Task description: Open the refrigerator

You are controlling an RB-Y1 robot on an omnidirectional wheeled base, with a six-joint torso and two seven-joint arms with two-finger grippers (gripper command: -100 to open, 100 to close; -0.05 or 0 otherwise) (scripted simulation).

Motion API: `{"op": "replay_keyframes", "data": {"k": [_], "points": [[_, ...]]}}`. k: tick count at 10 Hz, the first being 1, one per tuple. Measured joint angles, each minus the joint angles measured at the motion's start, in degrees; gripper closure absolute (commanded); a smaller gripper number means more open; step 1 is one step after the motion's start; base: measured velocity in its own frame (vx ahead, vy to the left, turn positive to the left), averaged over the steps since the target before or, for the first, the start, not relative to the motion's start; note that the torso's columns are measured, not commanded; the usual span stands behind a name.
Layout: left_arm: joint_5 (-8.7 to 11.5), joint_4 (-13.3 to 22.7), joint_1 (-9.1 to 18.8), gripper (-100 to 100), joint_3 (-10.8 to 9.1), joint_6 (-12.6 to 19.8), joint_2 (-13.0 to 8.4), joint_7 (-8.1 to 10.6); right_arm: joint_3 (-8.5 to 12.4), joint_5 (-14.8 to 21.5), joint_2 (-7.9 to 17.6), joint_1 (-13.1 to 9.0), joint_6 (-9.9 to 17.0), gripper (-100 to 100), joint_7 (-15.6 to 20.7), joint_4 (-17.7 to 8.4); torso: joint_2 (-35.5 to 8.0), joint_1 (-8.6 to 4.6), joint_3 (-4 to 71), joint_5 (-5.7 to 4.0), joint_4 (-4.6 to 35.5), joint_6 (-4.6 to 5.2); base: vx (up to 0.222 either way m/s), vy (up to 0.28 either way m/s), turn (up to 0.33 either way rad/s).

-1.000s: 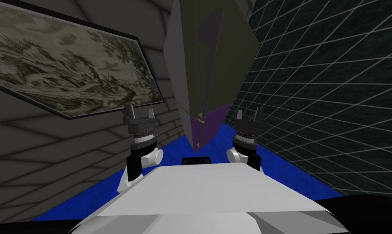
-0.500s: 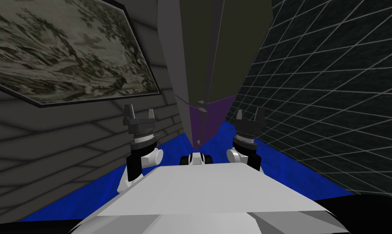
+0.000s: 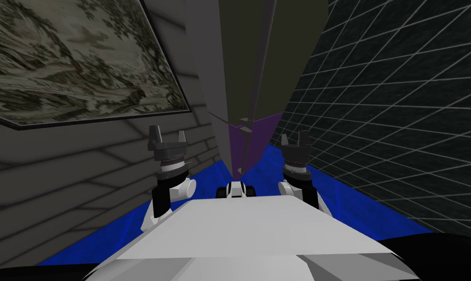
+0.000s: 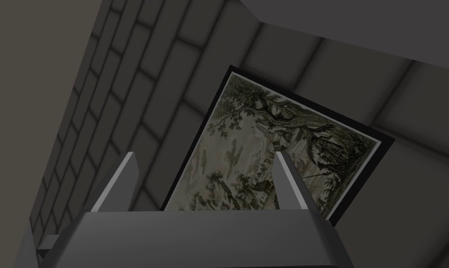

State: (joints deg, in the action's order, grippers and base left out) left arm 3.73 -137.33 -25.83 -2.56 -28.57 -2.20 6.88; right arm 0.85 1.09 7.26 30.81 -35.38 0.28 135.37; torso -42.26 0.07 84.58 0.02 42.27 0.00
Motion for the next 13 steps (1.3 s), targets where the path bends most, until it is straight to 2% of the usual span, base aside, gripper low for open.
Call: {"op": "replay_keyframes", "data": {"k": [5,7,13], "points": [[0.00,0.00,0.00,0,0.00,0.00,0.00,0.00,6.68,8.14,7.36,2.39,2.08,-100,4.92,-1.01,-0.06,-0.04,-0.04,-0.01,0.02,0.00,0.038,0.127,-0.102],[0.00,0.00,0.00,0,0.00,0.00,0.00,0.00,8.09,10.55,8.80,2.58,2.29,-100,6.39,-1.96,-0.08,-0.26,-0.05,-0.08,0.03,0.01,0.011,0.079,-0.101],[0.00,0.00,0.00,0,0.00,0.00,0.00,0.00,15.43,20.31,16.53,4.87,4.25,-100,12.63,-3.77,-0.06,-0.07,-0.04,-0.02,0.02,0.00,0.020,0.140,-0.105]]}}
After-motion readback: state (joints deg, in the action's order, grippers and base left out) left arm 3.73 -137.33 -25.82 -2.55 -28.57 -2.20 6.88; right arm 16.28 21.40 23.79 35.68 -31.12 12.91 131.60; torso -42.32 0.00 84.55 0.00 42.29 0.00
